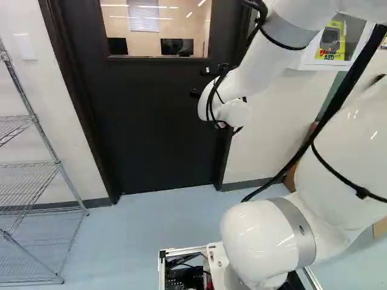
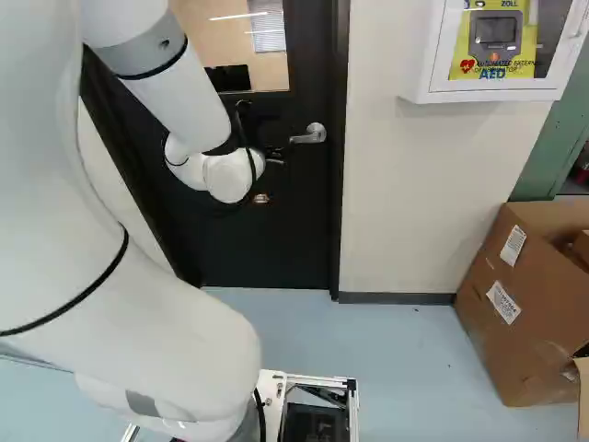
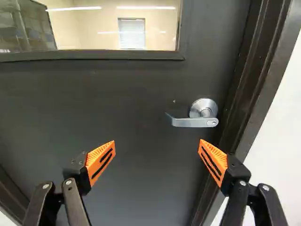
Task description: Open the door and move inside
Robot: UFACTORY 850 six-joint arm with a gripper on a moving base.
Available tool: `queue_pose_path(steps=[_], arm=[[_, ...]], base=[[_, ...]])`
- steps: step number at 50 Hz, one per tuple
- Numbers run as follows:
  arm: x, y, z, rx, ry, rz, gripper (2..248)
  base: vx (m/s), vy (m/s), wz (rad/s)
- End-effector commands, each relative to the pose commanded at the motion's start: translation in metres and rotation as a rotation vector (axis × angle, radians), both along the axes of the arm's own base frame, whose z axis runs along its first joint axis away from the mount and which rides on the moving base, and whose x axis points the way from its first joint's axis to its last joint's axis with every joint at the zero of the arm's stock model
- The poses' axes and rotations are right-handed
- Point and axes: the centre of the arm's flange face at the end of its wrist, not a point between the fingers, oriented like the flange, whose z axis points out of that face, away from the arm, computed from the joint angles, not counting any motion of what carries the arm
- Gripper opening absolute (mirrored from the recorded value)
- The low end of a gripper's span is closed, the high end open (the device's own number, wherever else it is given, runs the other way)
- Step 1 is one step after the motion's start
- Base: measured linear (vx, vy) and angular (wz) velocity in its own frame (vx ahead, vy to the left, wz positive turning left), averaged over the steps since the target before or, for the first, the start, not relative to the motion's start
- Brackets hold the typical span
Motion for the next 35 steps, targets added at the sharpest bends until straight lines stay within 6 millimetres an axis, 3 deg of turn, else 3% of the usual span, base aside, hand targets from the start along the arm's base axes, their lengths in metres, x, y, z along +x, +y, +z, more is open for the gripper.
queue_pose_path(steps=[35], arm=[[0.052,0.0,0.034,0.001,-0.028,-0.002,247]], base=[[0.0,0.0,0.0]])
